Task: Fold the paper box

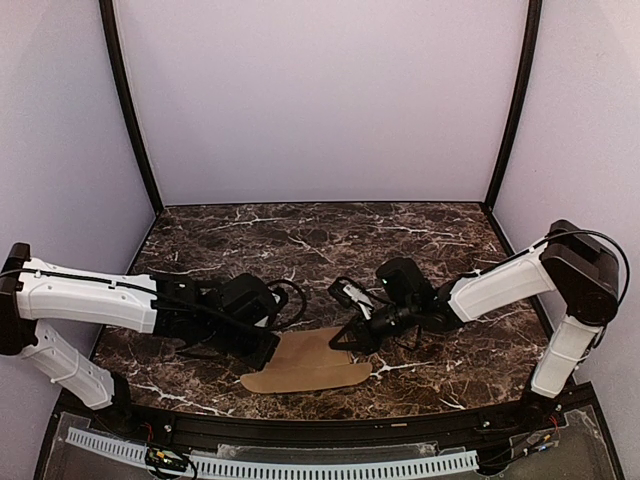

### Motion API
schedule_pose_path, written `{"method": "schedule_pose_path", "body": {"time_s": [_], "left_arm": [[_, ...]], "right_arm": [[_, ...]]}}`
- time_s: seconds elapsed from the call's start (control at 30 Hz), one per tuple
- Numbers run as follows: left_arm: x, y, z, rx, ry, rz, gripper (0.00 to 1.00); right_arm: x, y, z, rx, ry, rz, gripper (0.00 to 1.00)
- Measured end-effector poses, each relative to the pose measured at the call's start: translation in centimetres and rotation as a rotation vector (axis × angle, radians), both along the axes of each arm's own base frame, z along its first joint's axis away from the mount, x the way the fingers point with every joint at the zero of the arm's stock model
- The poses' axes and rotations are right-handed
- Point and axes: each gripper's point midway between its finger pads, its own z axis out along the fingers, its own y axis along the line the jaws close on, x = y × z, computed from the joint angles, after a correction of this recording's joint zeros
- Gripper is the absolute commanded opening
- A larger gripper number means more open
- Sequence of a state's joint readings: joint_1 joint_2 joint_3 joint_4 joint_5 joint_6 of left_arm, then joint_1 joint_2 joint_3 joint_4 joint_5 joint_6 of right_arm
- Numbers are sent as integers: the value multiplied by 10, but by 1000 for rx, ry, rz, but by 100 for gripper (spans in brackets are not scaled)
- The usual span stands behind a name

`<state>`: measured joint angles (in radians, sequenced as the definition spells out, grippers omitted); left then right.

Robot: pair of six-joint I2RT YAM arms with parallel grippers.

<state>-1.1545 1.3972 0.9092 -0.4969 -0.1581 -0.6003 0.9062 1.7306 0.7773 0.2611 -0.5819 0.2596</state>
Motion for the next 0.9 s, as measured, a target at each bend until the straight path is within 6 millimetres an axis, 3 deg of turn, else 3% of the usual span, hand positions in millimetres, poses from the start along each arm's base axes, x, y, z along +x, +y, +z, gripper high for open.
{"method": "schedule_pose_path", "body": {"time_s": [0.27,0.7,0.9], "left_arm": [[-10,4,-29,58,92,21,1],[-12,3,-33,66,121,38,1],[-11,0,-32,59,119,39,1]], "right_arm": [[0,1,0,-3,0,-7,0],[-1,2,-1,-13,-16,-18,0],[-13,-4,3,-50,-21,-37,0]]}}
